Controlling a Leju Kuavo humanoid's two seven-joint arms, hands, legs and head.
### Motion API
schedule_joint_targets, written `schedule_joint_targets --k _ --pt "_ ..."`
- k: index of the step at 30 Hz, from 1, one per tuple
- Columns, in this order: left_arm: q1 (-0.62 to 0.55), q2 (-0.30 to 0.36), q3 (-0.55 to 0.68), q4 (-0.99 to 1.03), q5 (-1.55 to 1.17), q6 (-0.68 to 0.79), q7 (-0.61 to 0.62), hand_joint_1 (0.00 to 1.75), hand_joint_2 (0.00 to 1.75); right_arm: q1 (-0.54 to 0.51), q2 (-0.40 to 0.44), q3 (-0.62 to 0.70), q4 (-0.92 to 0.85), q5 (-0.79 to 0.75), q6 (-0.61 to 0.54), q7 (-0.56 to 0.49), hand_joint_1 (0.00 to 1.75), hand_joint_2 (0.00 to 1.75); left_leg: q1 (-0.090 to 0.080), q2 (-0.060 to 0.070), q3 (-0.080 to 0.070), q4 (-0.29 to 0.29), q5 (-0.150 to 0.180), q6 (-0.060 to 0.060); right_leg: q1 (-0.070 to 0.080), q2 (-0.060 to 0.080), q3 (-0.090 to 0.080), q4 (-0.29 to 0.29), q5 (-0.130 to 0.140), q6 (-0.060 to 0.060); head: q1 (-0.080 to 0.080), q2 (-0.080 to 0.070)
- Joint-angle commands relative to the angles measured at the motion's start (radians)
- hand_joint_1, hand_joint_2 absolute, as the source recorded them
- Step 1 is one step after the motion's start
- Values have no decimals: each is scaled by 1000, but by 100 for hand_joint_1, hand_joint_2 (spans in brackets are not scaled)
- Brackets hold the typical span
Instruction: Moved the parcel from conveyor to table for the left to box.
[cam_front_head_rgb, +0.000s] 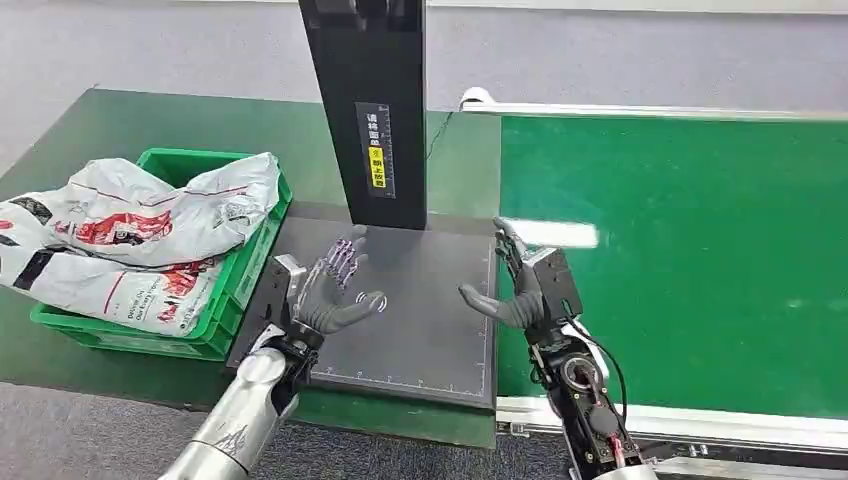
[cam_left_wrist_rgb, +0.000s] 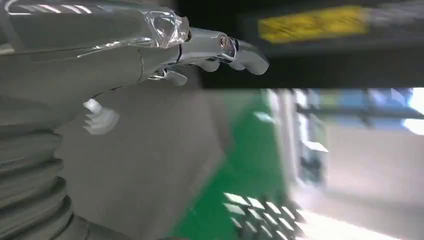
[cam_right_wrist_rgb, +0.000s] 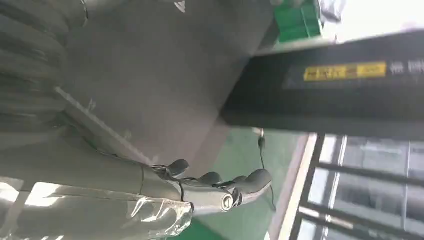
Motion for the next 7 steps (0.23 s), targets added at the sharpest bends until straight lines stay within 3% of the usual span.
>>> schedule_joint_targets --k 1,2,7 --pt "-48 27 52 173 16 68 -51 0 175 21 -22 114 -92 11 -30 -78 0 175 0 -1 1 -1 0 0 0 0 1 -1 0 0 0 0" --pt "-48 27 52 173 16 68 -51 0 175 21 -22 114 -92 11 -30 -78 0 175 0 -1 1 -1 0 0 0 1 1 -1 0 0 0 0" --pt "184 95 70 -259 39 70 3 0 175 -27 1 180 -75 24 -53 -70 0 175 0 4 0 -1 -1 0 0 5 -1 0 1 0 0 0"
